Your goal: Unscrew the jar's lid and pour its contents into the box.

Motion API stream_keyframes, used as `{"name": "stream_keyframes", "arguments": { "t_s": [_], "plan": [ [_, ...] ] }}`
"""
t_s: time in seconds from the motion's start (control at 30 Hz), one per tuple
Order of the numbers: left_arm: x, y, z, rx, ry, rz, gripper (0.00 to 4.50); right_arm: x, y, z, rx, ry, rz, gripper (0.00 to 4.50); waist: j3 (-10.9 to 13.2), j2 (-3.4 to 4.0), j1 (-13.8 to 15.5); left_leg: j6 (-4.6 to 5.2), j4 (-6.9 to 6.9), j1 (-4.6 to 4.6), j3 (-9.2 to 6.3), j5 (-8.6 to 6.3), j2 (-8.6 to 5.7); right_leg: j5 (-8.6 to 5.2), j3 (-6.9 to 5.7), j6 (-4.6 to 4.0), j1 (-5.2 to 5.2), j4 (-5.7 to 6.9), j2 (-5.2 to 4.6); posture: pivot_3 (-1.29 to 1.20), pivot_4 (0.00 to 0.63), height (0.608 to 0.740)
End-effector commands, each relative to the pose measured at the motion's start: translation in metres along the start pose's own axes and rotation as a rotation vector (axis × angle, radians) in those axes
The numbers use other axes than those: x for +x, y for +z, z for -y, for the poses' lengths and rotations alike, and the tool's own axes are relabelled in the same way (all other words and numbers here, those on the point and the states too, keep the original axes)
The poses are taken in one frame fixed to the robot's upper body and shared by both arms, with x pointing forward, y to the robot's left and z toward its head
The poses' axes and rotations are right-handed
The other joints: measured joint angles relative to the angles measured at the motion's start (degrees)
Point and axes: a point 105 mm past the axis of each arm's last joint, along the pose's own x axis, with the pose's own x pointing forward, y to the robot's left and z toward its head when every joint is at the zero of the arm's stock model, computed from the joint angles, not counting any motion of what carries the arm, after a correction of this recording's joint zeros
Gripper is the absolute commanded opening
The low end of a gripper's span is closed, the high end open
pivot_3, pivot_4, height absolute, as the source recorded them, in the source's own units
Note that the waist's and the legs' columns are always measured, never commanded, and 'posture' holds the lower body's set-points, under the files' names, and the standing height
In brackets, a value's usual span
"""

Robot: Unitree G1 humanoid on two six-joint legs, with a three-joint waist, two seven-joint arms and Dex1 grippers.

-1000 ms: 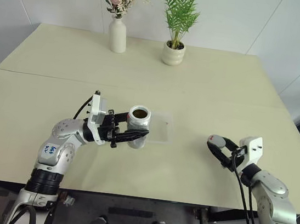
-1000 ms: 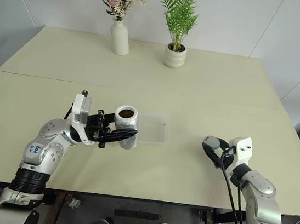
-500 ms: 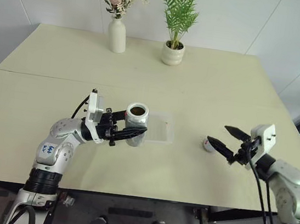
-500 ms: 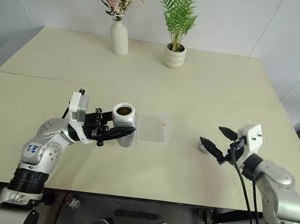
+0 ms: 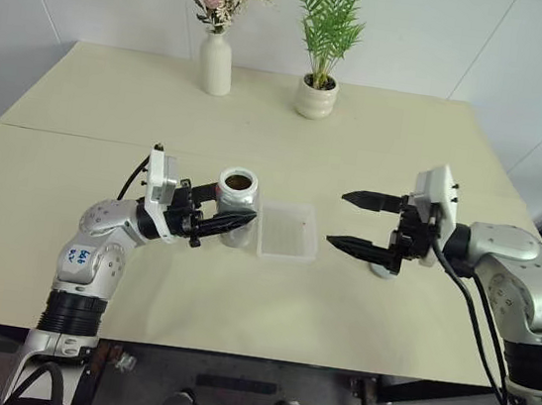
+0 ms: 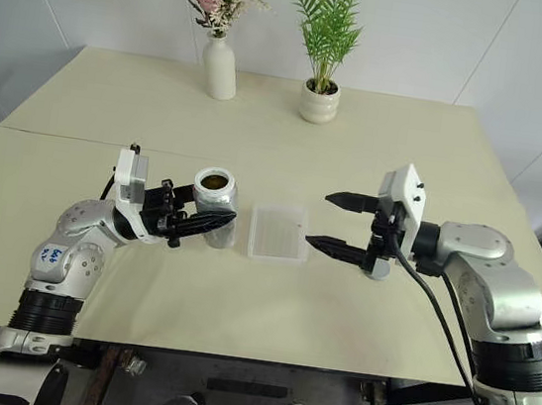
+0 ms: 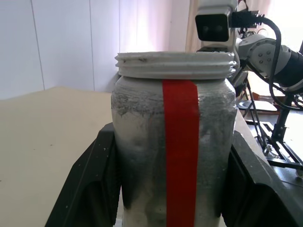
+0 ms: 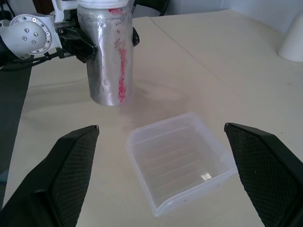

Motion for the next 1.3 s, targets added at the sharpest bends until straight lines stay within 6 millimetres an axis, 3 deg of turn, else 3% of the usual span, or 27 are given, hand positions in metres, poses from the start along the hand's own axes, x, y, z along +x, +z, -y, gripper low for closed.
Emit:
{"name": "stream_keyframes", "arguments": {
  "t_s": [0.03, 0.23, 0.43, 0.6, 0.7, 0.8, 0.83, 0.9, 0.97, 1.17, 1.3],
  "plan": [
    [-0.002, 0.014, -0.008, 0.081, 0.018, 0.005, 2.19, -0.008, -0.013, 0.003, -0.028, 0.014, -0.063, 4.48, 0.00, 0.00, 0.01, 0.00, 0.00, -0.01, 0.00, 0.00, 0.00, 0.00, 0.00, 0.00, 0.00, -0.01, 0.00, 0.00, 0.150, 0.740],
    [-0.007, 0.018, -0.026, 0.156, 0.068, -0.034, 2.19, -0.015, -0.019, 0.003, -0.003, 0.019, -0.069, 4.48, 0.00, 0.00, -0.13, 0.00, 0.00, -0.01, 0.00, 0.00, 0.00, 0.00, 0.00, 0.01, -0.02, 0.03, 0.00, 0.00, 0.150, 0.740],
    [0.004, 0.016, -0.053, 0.306, 0.154, -0.107, 2.19, -0.013, -0.017, 0.003, 0.003, -0.010, -0.037, 4.48, 0.00, 0.00, -0.03, -0.01, 0.06, 0.00, 0.01, 0.00, 0.00, 0.01, 0.00, 0.03, -0.02, 0.08, 0.01, 0.00, 0.150, 0.740],
    [0.017, 0.057, -0.099, 0.640, 0.292, -0.193, 2.19, -0.014, -0.015, 0.005, 0.009, -0.036, -0.018, 4.48, 0.02, -0.03, 0.41, -0.01, 0.09, -0.05, 0.00, 0.00, 0.00, 0.03, 0.00, 0.07, -0.04, 0.07, 0.03, 0.00, 0.150, 0.740],
    [0.033, 0.105, -0.115, 0.917, 0.324, -0.229, 2.19, -0.016, -0.014, 0.007, 0.013, -0.062, 0.005, 4.48, 0.03, -0.04, 0.57, -0.01, 0.08, -0.17, 0.02, 0.00, 0.00, 0.05, 0.00, 0.10, -0.13, 0.02, 0.03, 0.00, 0.150, 0.740],
    [0.063, 0.140, -0.111, 1.270, 0.221, -0.339, 2.19, -0.017, -0.016, 0.007, 0.024, -0.086, 0.018, 4.48, 0.02, -0.02, 1.03, -0.03, 0.06, -0.38, 0.01, -0.01, 0.00, 0.00, -0.01, 0.19, -0.29, -0.03, 0.06, 0.00, 0.150, 0.740],
    [0.070, 0.145, -0.110, 1.345, 0.192, -0.365, 2.19, -0.017, -0.017, 0.007, 0.025, -0.091, 0.020, 4.48, 0.02, -0.02, 1.30, -0.06, 0.06, -0.43, 0.03, 0.00, 0.00, -0.02, 0.01, 0.22, -0.33, -0.07, 0.05, 0.00, 0.150, 0.740],
    [0.091, 0.150, -0.100, 1.718, 0.043, -0.487, 2.19, -0.015, -0.016, 0.005, 0.033, -0.099, 0.036, 4.48, 0.02, -0.02, 1.59, -0.16, 0.10, -0.53, 0.05, 0.00, -0.01, -0.09, 0.01, 0.28, -0.37, -0.10, 0.05, 0.00, 0.150, 0.740],
    [0.103, 0.150, -0.091, 2.002, -0.097, -0.495, 2.19, -0.013, -0.016, 0.004, 0.043, -0.105, 0.050, 4.48, 0.02, -0.02, 1.76, -0.20, 0.14, -0.67, 0.07, -0.01, -0.03, -0.11, 0.05, 0.32, -0.48, -0.15, 0.03, 0.00, 0.150, 0.740],
    [0.125, 0.135, -0.063, 2.372, -0.400, -0.200, 2.19, -0.013, -0.014, 0.003, 0.058, -0.129, 0.072, 4.48, 0.04, -0.06, 1.87, -0.24, 0.21, -0.88, 0.33, -0.08, -0.06, -0.16, 0.32, 0.41, -0.94, 0.07, 0.01, 0.00, 0.150, 0.740],
    [0.136, 0.122, -0.048, 2.492, -0.522, 0.053, 2.19, -0.013, -0.011, 0.007, 0.069, -0.157, 0.098, 4.48, 0.06, -0.08, 1.99, -0.23, 0.23, -0.91, 0.47, -0.08, -0.07, -0.20, 0.51, 0.48, -1.12, 0.26, 0.02, 0.00, 0.150, 0.740]
  ]
}}
